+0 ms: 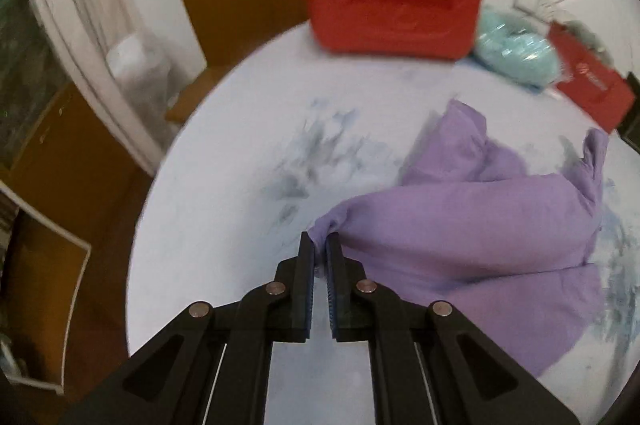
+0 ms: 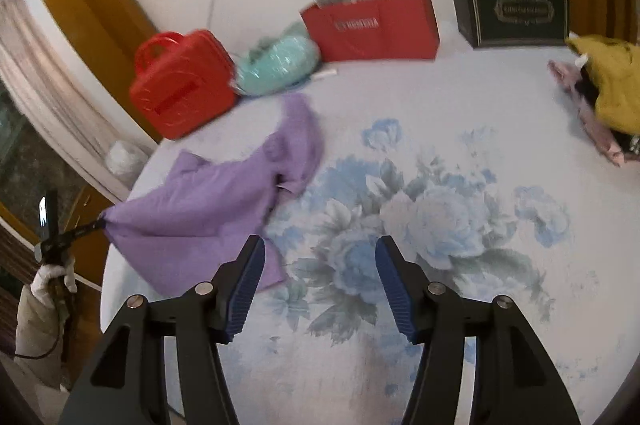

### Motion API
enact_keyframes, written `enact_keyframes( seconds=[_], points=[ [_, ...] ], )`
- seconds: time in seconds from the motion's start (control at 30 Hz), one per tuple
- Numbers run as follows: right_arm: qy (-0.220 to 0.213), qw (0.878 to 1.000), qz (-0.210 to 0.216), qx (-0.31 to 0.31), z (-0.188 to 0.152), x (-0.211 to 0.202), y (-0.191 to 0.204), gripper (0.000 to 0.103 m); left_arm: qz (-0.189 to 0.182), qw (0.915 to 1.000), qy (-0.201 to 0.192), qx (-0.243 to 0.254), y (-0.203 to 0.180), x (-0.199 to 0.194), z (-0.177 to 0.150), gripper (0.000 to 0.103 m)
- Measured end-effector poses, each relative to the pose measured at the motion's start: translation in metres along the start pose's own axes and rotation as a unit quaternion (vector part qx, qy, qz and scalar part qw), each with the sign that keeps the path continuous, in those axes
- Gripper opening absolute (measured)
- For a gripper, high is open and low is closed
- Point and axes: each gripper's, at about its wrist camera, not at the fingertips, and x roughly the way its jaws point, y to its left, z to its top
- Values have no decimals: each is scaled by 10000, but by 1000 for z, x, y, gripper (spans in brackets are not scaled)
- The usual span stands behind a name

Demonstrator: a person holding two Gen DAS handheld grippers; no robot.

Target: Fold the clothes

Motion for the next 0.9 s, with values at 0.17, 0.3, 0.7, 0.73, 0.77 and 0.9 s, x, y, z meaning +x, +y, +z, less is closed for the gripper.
enact_keyframes(
  seconds=[0.17,0.3,0.7,0.73,0.77,0.9],
  points=[
    [185,9997,-63,-131,25,43,9,57,-63,9998,161,-92,-2,23,-1,4],
    [365,9986,-216,-313,51,87,26,57,-126,9998,107,-148,-8,25,4,5],
    [1032,9913,-251,-776,100,213,60,41,-223,9984,309,-421,8,42,2,7],
    [1089,9904,-251,-811,103,223,62,41,-225,9982,326,-442,10,43,1,7],
    [1248,9878,-250,-894,103,235,63,30,-225,9981,336,-465,11,44,1,8],
    [1338,9792,-616,-1398,106,247,75,2,-264,9978,327,-510,13,45,5,7]
  ],
)
